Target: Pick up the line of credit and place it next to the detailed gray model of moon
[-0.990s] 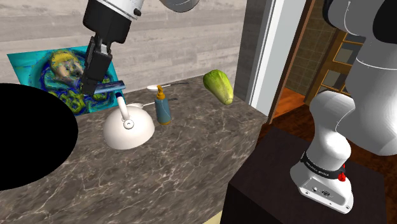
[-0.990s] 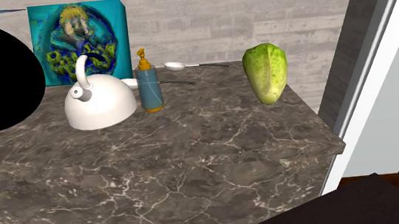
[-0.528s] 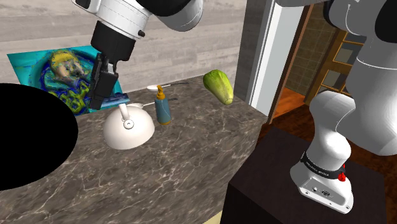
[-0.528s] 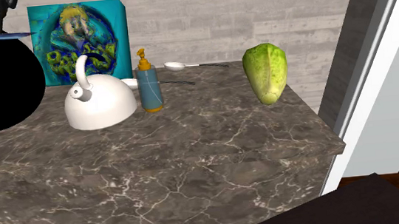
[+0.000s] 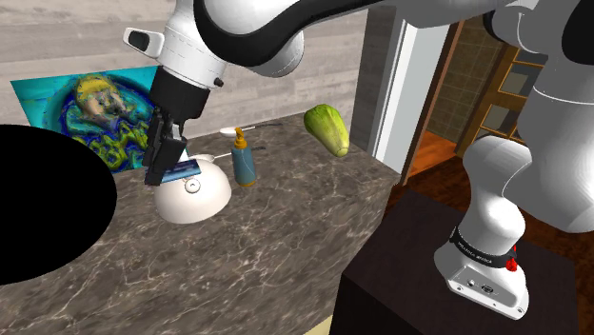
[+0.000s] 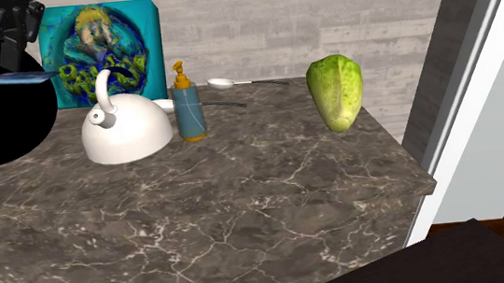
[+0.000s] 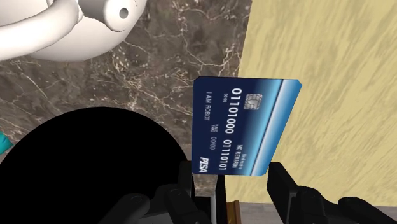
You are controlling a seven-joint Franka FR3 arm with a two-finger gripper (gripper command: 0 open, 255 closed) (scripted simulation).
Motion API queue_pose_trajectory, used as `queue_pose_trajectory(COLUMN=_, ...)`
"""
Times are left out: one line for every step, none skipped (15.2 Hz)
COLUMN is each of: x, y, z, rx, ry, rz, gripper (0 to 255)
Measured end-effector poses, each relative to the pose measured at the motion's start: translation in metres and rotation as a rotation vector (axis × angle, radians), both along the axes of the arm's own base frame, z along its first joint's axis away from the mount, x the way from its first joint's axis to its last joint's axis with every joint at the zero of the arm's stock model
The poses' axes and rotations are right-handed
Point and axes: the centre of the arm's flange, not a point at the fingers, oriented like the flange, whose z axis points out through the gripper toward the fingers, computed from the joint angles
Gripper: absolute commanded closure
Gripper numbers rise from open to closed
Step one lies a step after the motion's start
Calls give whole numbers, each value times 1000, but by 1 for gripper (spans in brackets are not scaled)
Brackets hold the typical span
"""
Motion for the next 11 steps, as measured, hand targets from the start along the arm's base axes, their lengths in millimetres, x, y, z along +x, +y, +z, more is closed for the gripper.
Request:
queue_pose_trajectory(x=0, y=0, z=-5, rx=0, ry=0, rz=0, gripper=255)
queue_pose_trajectory(x=-1, y=-1, z=-11, rx=0, ry=0, rz=0, gripper=255)
queue_pose_trajectory(x=0, y=0, z=-16, rx=0, ry=0, rz=0, gripper=255)
queue_pose_trajectory(x=-1, y=1, z=-20, rx=0, ry=0, rz=0, gripper=255)
queue_pose_trajectory(x=0, y=2, z=-26, rx=0, ry=0, rz=0, gripper=255)
queue_pose_trajectory(x=-1, y=2, z=-32, rx=0, ry=0, rz=0, gripper=255)
queue_pose_trajectory(x=-1, y=2, z=-37, rx=0, ry=0, rz=0, gripper=255)
queue_pose_trajectory(x=-1, y=1, z=-42, rx=0, ry=0, rz=0, gripper=255)
queue_pose_trajectory(x=0, y=0, z=-48, rx=0, ry=0, rz=0, gripper=255)
queue_pose_trajectory(x=0, y=0, z=-53, rx=0, ry=0, rz=0, gripper=255)
queue_pose_trajectory(x=-1, y=1, z=-59, rx=0, ry=0, rz=0, gripper=255)
